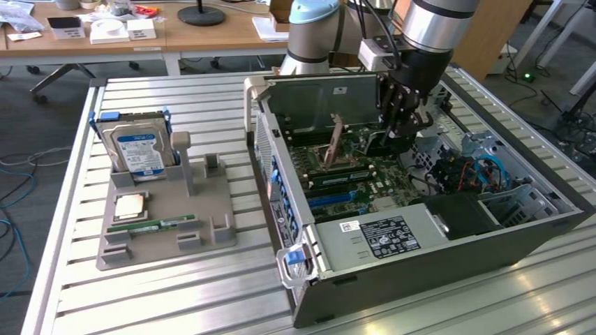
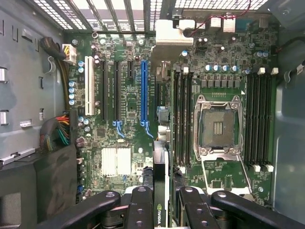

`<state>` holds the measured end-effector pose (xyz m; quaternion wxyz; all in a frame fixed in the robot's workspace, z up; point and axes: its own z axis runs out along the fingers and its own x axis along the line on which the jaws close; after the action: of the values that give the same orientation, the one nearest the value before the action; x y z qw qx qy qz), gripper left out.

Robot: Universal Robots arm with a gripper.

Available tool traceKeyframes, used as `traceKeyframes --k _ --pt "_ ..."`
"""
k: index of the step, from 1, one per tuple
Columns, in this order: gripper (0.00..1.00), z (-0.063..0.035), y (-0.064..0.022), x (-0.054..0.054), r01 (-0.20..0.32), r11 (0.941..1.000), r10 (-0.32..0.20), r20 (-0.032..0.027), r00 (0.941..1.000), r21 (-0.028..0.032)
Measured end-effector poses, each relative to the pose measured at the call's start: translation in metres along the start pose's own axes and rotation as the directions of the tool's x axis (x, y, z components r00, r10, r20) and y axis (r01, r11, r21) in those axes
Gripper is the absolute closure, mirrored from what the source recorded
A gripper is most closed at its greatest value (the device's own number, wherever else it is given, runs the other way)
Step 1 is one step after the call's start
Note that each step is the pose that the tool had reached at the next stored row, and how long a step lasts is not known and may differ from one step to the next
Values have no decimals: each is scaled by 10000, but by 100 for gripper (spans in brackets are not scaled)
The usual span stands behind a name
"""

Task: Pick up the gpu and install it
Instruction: 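Insert the gpu into the slot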

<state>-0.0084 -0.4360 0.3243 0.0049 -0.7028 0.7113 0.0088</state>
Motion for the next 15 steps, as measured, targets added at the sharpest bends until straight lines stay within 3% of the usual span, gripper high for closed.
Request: traceKeyframes --k 15 --pt "74 36 17 1 6 10000 -6 -1 10000 19"
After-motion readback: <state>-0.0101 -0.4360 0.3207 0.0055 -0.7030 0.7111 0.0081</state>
